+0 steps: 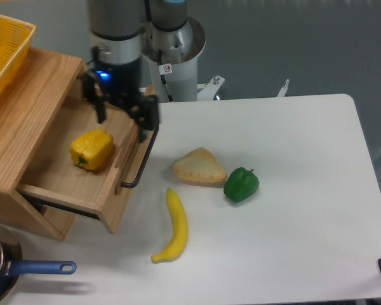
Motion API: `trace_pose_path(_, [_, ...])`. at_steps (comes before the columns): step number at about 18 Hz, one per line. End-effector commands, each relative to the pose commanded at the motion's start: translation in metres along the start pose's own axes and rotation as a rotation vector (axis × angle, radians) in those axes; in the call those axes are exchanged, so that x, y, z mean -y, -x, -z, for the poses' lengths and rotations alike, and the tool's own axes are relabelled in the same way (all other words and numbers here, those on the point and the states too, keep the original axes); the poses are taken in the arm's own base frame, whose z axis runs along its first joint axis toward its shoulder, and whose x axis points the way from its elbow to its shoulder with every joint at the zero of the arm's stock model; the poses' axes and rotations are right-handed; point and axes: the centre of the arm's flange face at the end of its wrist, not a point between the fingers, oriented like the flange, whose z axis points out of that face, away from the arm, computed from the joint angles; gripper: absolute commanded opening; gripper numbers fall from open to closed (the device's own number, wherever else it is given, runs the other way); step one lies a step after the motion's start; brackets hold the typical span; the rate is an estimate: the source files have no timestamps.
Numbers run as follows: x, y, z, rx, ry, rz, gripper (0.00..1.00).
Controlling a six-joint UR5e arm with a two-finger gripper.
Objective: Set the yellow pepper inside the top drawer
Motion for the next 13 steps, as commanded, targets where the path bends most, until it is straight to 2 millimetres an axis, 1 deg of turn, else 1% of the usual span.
trace_pose_path(4, [-0.026,0.046,-0.012,0.011,0.031,0.077,1.0])
trace_pose_path(5, [-0.038,0.06,-0.018,0.011,0.045,0.09,1.0])
trace_pose_path(7, [-0.061,0.092,-0.037,-0.005,0.08,0.077,1.0])
trace_pose_path(9, [-0.083,0.113,-0.051,-0.017,0.108,0.049,1.0])
trace_pose_path(11, [-0.108,0.138,-0.07,-0.013,0.179,0.033,1.0])
trace_pose_path(13, [-0.12,0.154,-0.082,-0.001,0.24,-0.017,1.0])
